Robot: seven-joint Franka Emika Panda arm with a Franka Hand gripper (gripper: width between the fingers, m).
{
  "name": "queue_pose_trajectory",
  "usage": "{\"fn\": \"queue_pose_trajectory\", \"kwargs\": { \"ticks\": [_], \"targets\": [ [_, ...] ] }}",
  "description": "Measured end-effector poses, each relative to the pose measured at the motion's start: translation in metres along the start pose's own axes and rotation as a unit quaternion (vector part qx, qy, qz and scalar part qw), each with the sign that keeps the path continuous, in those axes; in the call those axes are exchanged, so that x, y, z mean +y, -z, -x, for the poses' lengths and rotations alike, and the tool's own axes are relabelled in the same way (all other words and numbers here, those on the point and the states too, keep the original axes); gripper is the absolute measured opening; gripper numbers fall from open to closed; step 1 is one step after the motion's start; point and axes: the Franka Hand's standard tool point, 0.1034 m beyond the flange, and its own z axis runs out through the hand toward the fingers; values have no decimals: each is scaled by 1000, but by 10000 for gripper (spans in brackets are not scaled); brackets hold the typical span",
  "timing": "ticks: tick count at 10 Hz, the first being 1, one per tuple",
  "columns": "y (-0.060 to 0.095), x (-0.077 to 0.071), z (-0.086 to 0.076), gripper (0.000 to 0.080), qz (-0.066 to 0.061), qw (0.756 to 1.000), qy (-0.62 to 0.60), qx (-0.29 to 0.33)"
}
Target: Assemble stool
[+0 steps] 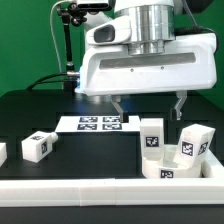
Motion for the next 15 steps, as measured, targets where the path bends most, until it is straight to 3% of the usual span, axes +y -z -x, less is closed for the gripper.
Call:
{"fn": "queue_pose_trajectory", "kwargs": {
  "ticks": [1,2,9,10,11,12,13,15],
  "targets": [
    [1,-1,3,649,-2,998,-1,-55],
    [2,-1,-5,649,-4,998,-3,-70],
    [-8,-3,-5,649,-1,998,0,-65],
    [-9,-5,-4,517,-1,998,2,-64],
    [-10,-7,-4,517,0,998,4,-59],
    [-10,-6,-4,379,0,998,3,-59],
    [-10,-6,-4,335,0,998,3,-59],
    [-10,-6,-4,335,0,998,-7,-59]
  ]
}}
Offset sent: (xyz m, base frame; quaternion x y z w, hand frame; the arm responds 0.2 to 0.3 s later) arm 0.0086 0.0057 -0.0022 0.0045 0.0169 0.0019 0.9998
